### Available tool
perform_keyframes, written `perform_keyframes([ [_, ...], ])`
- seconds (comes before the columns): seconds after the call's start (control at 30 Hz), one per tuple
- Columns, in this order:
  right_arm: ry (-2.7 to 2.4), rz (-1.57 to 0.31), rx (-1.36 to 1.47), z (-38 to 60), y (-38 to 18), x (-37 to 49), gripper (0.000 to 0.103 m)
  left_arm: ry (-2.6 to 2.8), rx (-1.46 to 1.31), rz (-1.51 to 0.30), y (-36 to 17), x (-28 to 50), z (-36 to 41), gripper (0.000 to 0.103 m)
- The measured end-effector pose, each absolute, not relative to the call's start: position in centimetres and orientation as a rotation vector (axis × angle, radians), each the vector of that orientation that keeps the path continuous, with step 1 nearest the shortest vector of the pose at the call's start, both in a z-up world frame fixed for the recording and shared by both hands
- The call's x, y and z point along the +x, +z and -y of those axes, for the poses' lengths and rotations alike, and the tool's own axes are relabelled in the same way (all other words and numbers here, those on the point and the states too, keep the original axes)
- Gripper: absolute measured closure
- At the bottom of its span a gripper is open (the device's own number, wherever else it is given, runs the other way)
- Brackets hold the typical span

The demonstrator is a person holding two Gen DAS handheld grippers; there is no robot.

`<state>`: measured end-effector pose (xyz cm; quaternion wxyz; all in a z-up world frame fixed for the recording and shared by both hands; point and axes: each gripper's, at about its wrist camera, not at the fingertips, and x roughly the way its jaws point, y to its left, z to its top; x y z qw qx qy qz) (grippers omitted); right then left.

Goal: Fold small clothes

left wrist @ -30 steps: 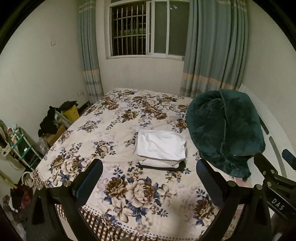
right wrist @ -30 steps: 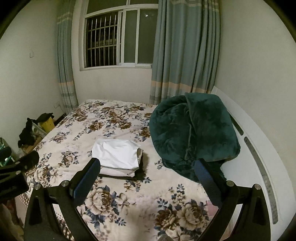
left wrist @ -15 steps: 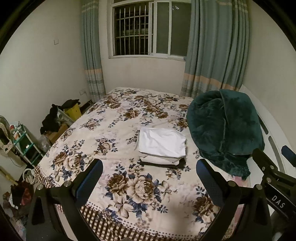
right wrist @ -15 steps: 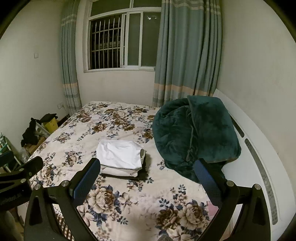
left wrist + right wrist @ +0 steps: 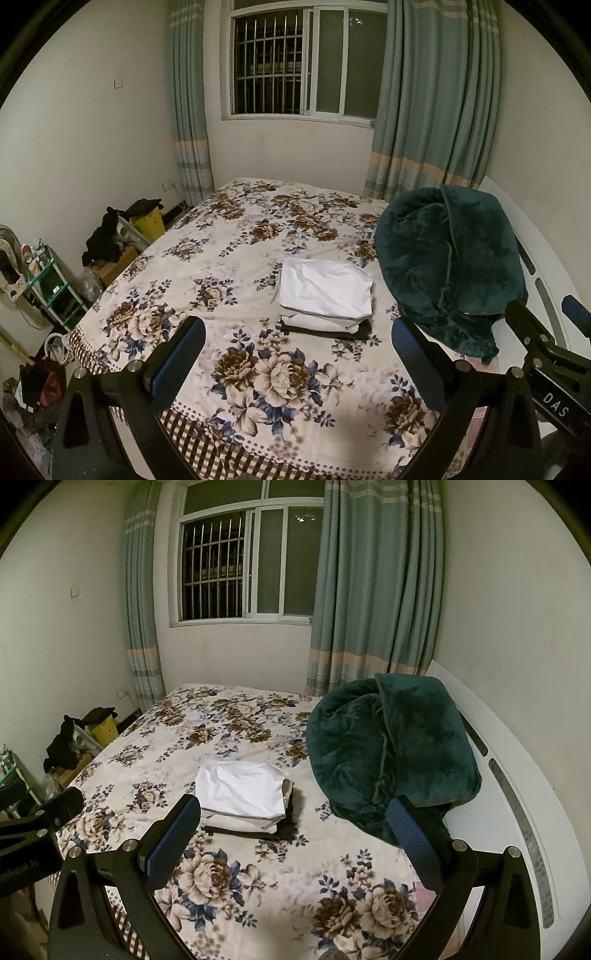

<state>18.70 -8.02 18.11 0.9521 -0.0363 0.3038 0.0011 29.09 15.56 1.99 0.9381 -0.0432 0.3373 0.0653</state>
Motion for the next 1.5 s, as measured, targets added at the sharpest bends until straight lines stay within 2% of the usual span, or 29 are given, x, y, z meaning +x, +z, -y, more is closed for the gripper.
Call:
perform_keyframes([
  [1.5, 0.028, -0.592, -0.065, 7.0, 19.3, 17.1, 0.000, 0.178, -0.083, -0.644, 4.1, 26.9, -16.3, 0.000],
])
